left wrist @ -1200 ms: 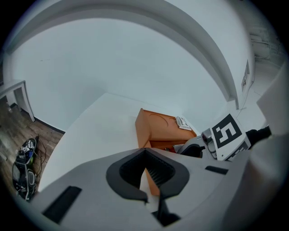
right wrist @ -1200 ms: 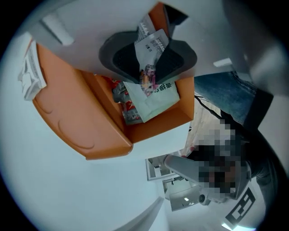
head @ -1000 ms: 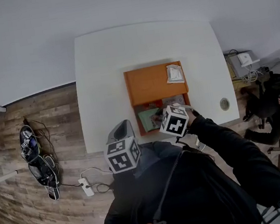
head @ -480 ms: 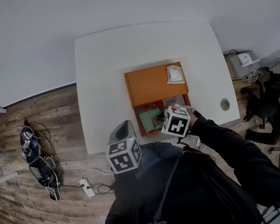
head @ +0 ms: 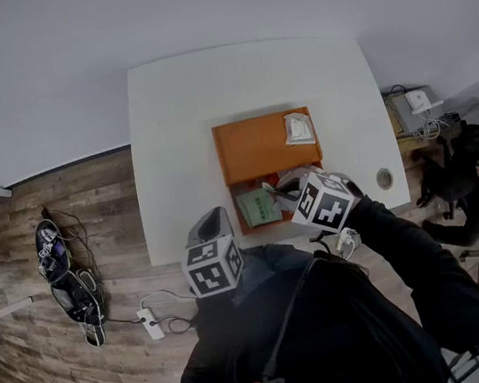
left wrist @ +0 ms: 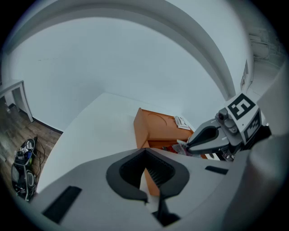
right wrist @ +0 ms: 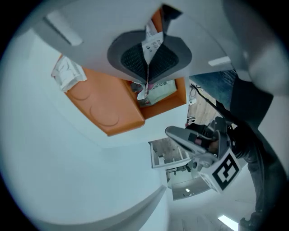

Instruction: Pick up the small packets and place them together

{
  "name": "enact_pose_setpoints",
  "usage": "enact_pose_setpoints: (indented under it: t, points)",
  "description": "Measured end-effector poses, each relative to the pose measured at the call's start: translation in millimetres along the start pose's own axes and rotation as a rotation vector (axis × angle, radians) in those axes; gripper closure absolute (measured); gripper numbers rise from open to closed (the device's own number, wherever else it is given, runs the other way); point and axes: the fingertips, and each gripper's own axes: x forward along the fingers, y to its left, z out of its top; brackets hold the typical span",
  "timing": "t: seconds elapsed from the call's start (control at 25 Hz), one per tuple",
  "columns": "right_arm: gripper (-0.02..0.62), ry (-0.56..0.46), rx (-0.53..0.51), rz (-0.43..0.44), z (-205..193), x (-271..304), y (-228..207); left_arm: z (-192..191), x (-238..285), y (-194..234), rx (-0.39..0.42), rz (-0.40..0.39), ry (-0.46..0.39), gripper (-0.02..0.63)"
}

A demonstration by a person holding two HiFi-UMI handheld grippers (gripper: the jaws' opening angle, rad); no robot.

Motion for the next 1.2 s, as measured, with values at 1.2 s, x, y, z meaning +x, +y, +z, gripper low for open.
enact_pose_setpoints:
  t: [1.2]
  points:
    - [0.574, -0.075, 0.164, -0.253, 33, -18, -142, 5, 1, -1, 0.0, -0.011, -0.004, 0.607]
